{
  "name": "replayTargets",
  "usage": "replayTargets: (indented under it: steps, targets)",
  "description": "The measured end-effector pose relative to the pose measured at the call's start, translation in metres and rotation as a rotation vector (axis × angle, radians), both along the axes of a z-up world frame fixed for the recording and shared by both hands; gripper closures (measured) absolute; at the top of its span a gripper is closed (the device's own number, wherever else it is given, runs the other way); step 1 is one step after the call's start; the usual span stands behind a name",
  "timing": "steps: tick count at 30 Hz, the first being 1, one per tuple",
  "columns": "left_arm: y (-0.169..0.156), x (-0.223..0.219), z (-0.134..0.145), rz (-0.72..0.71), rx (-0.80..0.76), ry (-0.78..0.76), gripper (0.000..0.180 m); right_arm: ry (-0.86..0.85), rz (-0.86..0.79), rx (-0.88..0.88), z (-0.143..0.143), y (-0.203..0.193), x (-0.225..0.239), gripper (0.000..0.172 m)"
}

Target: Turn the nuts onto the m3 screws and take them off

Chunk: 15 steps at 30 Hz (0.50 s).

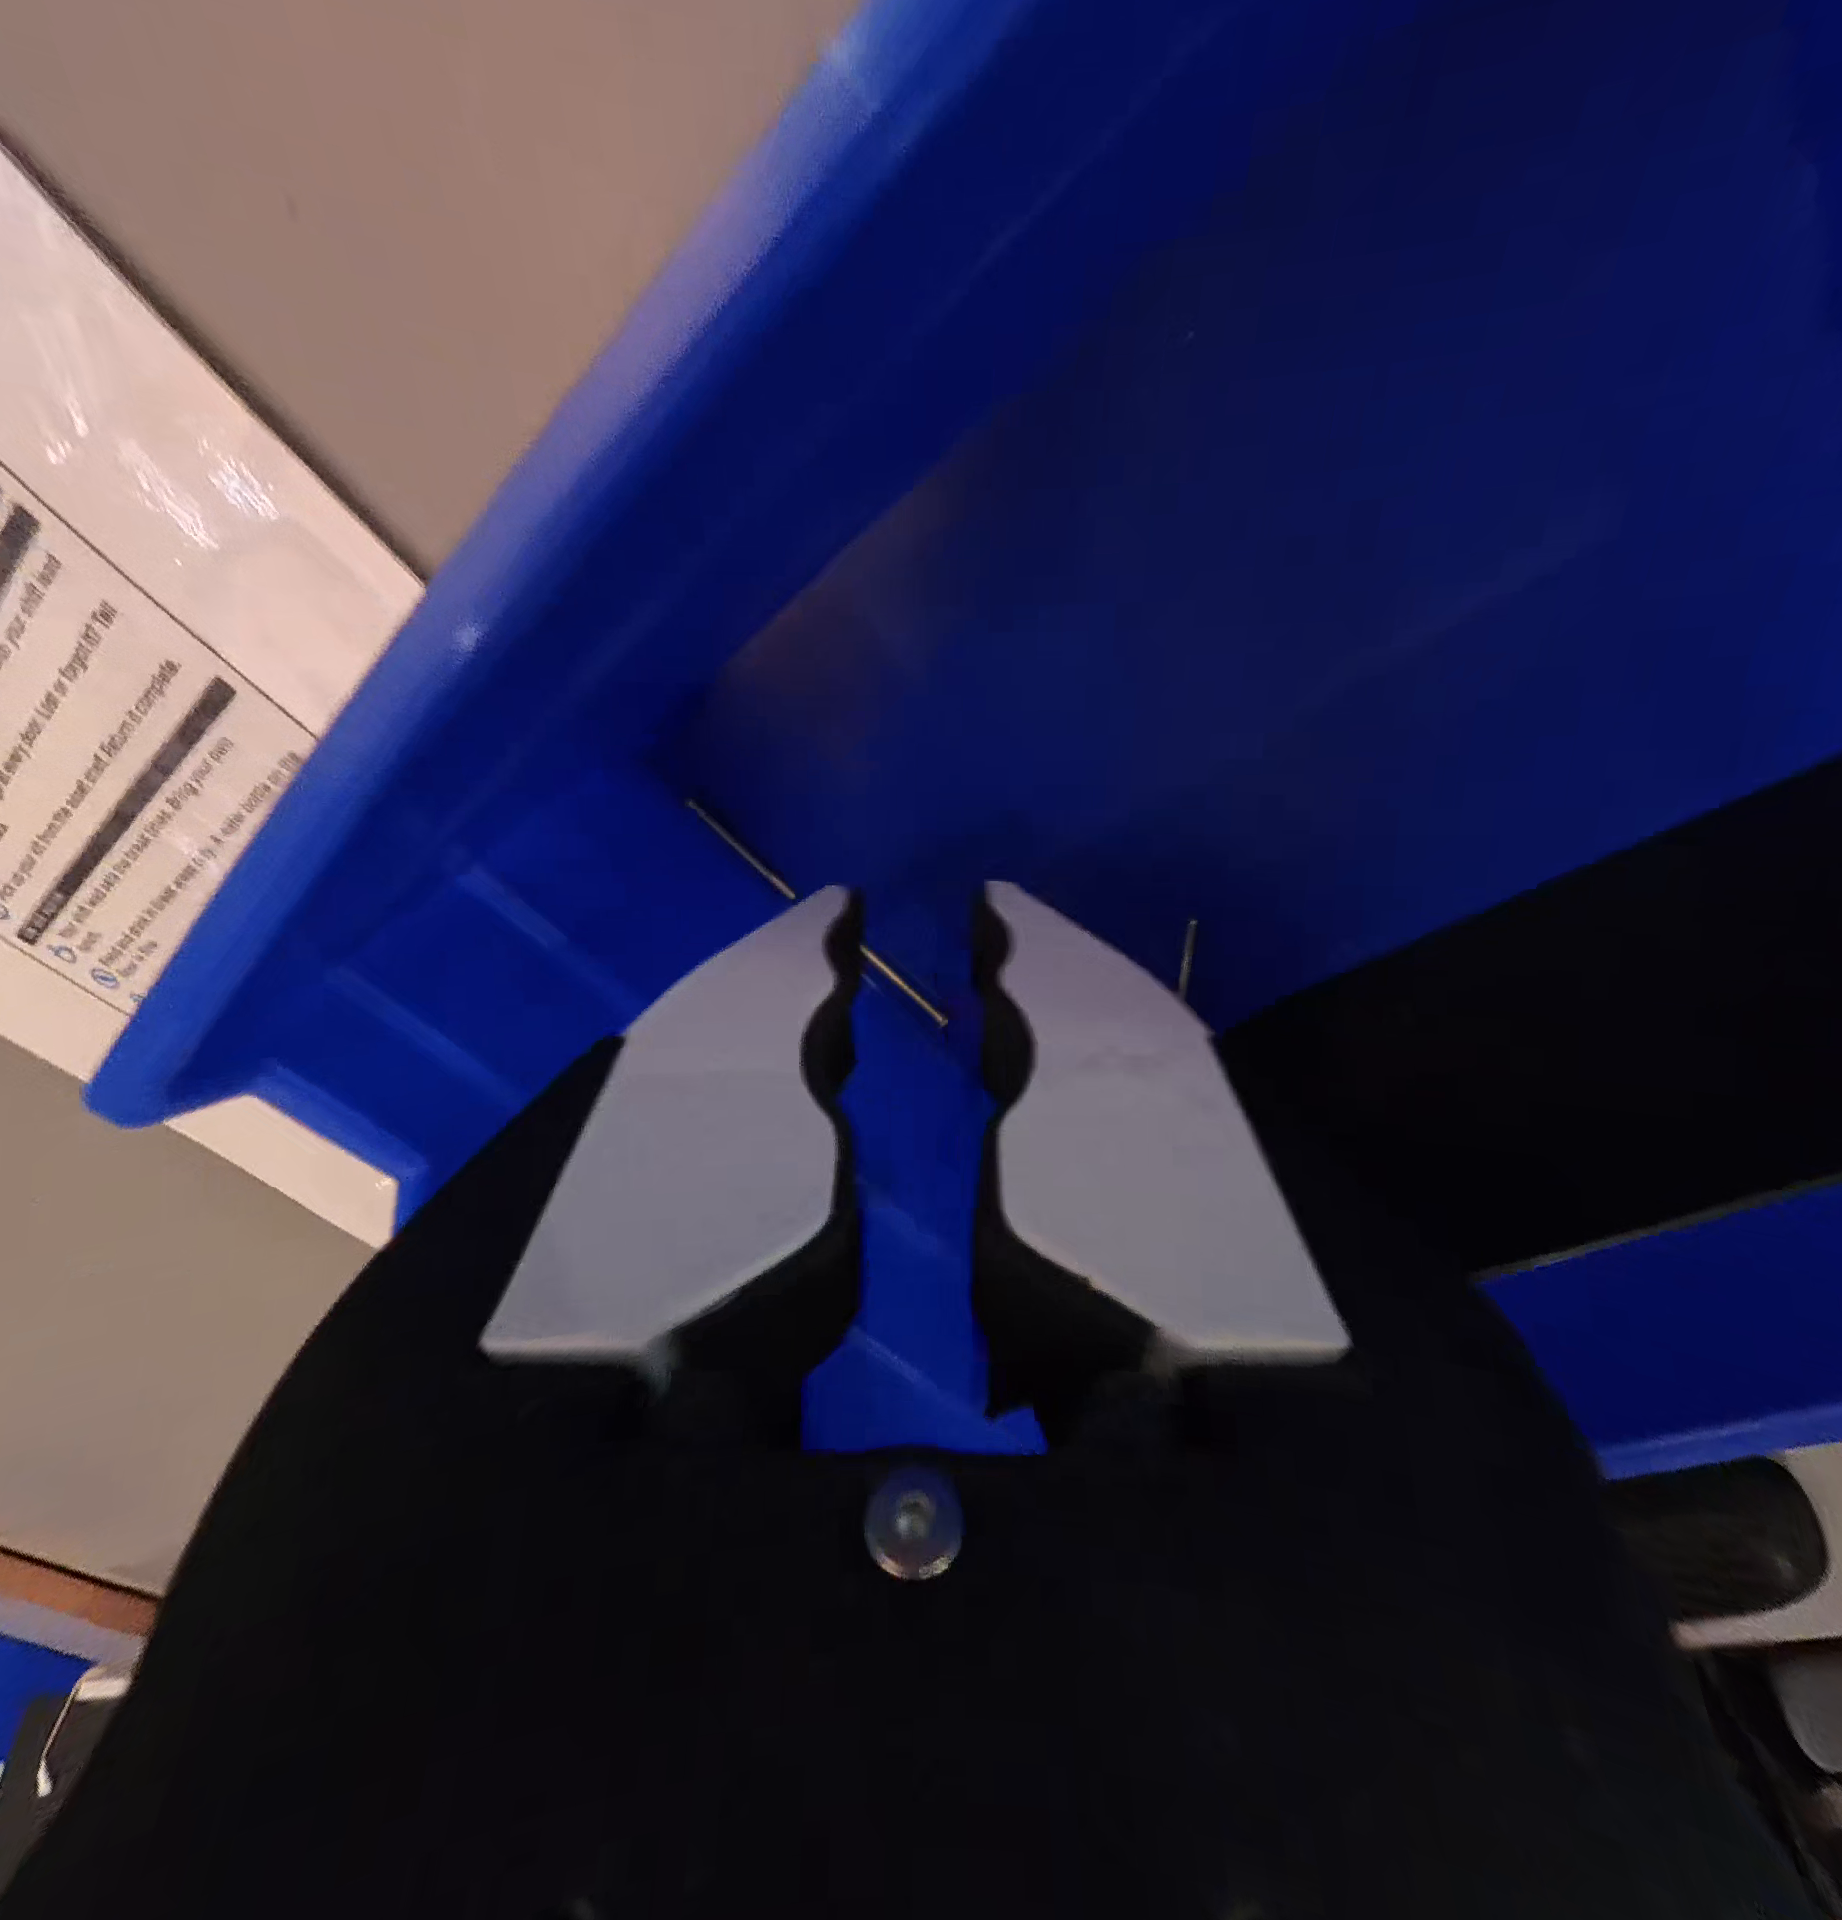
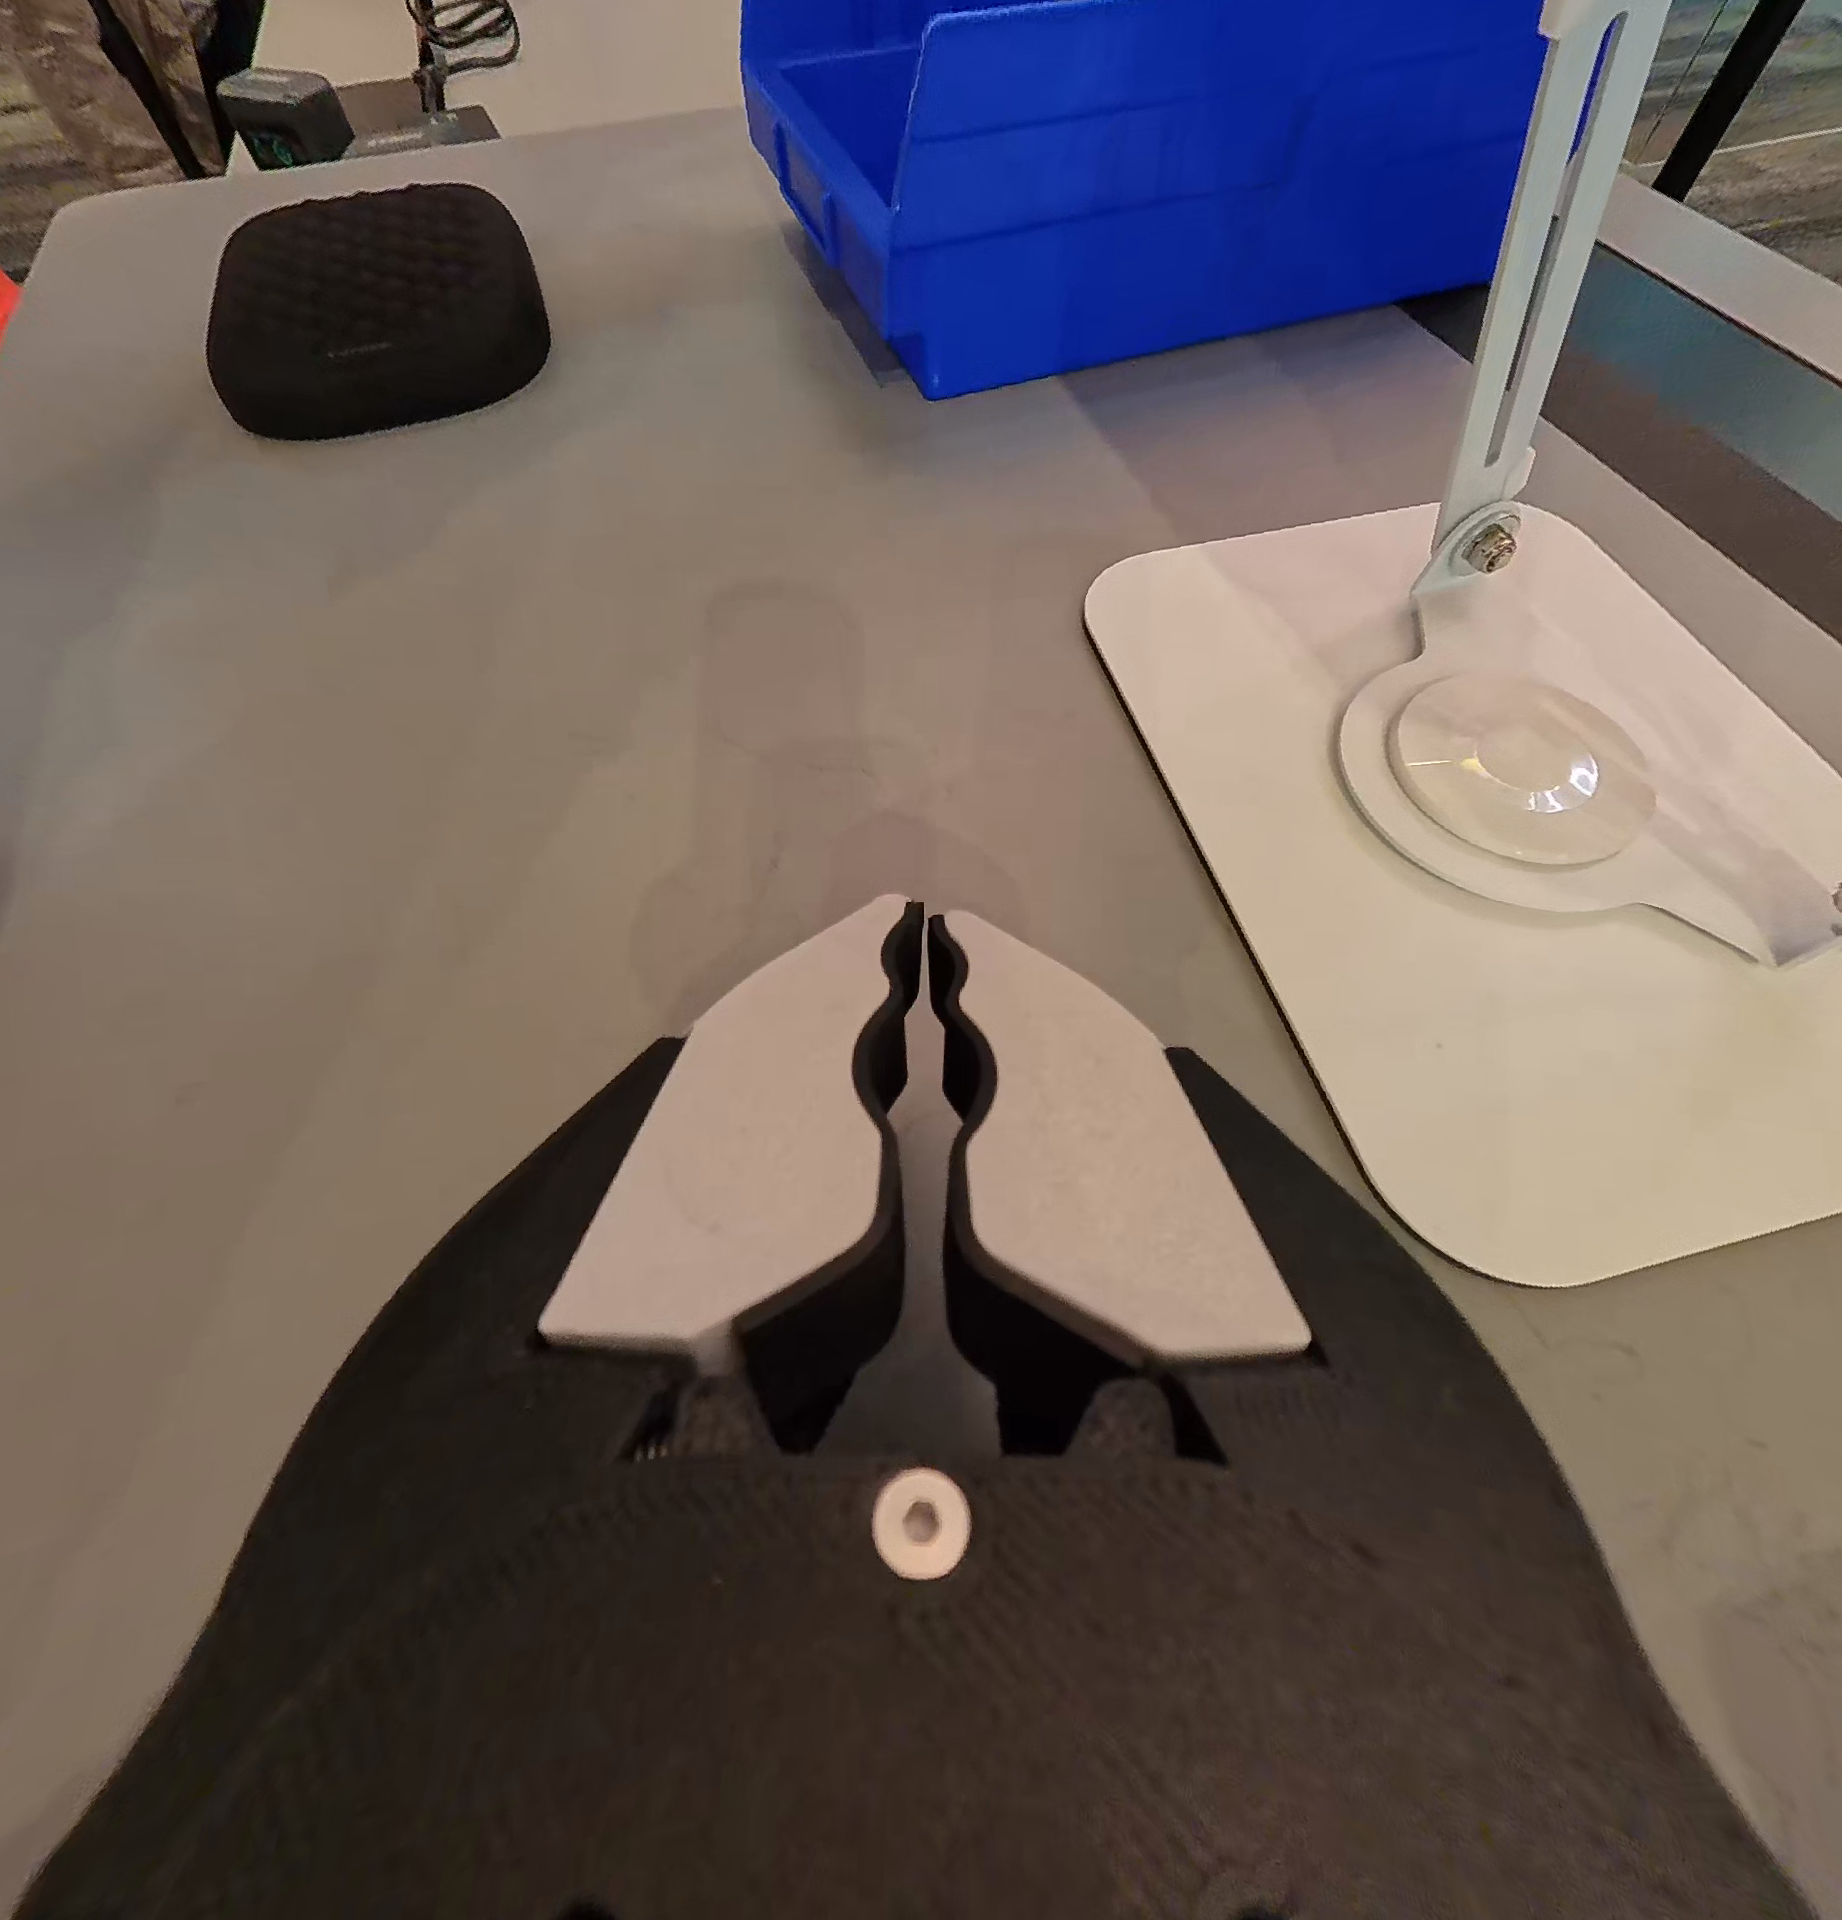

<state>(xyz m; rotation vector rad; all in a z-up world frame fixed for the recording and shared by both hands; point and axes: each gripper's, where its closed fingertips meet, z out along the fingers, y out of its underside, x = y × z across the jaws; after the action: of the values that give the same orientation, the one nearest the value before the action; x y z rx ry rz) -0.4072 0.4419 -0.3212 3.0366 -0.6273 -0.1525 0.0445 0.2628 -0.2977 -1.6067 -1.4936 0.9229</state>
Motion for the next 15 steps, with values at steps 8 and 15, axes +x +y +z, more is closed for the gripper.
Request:
replayTargets:
  steps: [8,15]
  targets:
    - [-0.007,-0.002,-0.011,-0.027,-0.107,0.105,0.132,-0.002,0.003,-0.001,0.0,-0.001,0.0,0.17]
    - [0.003,-0.001,-0.014,-0.013,-0.065,0.081,0.126,-0.006,0.005,0.001,0.0,-0.001,0.0,0.17]
